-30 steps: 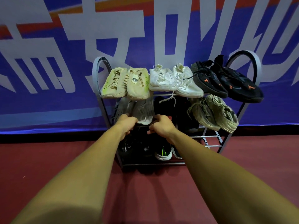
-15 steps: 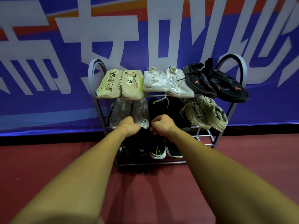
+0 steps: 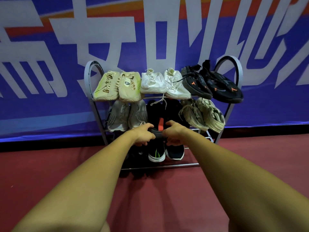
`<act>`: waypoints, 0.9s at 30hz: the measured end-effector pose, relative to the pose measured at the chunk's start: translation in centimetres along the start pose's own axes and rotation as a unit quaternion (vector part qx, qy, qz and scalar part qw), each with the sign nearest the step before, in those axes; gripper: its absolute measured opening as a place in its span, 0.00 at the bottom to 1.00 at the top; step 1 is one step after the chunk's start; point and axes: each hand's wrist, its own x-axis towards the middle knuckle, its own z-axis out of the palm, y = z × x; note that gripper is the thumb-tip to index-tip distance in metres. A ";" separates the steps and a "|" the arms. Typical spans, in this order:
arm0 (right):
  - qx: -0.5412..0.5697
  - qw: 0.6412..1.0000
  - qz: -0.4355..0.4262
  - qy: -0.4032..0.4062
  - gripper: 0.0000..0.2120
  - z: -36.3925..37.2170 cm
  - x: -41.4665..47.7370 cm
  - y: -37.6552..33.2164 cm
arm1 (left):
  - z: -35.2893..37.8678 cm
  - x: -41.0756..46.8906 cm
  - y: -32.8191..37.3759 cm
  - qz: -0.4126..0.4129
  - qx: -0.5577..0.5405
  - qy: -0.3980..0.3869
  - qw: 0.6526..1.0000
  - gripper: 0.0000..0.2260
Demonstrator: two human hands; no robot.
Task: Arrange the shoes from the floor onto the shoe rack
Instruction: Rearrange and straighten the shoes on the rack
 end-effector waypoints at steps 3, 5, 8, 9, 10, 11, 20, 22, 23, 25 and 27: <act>0.019 1.000 -0.001 -0.023 0.25 -0.1 0.1 -0.2 | 0.5 0.5 0.2 -0.005 -0.006 -0.006 1.000 0.25; 0.036 0.999 0.002 -0.027 0.21 -0.1 0.6 -0.1 | 0.9 1.1 0.4 -0.007 -0.005 -0.007 1.000 0.24; 0.109 0.994 0.014 -0.022 0.15 -0.1 1.5 0.0 | 1.5 1.9 0.7 -0.011 -0.040 0.006 0.999 0.18; 0.135 0.991 0.014 -0.015 0.12 -0.2 1.8 0.0 | 1.6 2.1 0.9 -0.017 -0.059 0.015 0.998 0.16; 0.153 0.988 0.013 -0.004 0.10 -0.3 1.9 0.0 | 1.7 2.3 1.0 -0.021 -0.076 0.024 0.997 0.16; 0.165 0.986 0.010 0.007 0.07 -0.3 2.0 0.0 | 1.8 2.5 1.0 -0.023 -0.087 0.034 0.995 0.15; 0.210 0.974 -0.031 0.072 0.02 -1.2 1.9 -0.1 | 0.7 2.4 1.2 0.071 -0.168 0.151 0.972 0.05; 0.242 0.968 -0.026 0.062 0.07 -1.7 1.4 0.0 | 0.4 1.8 1.3 0.087 -0.185 0.160 0.966 0.05; 0.255 0.965 -0.025 0.053 0.10 -1.9 1.1 0.0 | 0.3 1.6 1.3 0.097 -0.189 0.162 0.964 0.04; 0.272 0.961 -0.023 0.035 0.13 -2.1 0.5 0.0 | 0.3 1.1 1.3 0.117 -0.189 0.159 0.962 0.05; 0.282 0.959 -0.021 0.014 0.13 -2.3 0.0 0.1 | 0.3 0.5 1.4 0.128 -0.188 0.154 0.962 0.06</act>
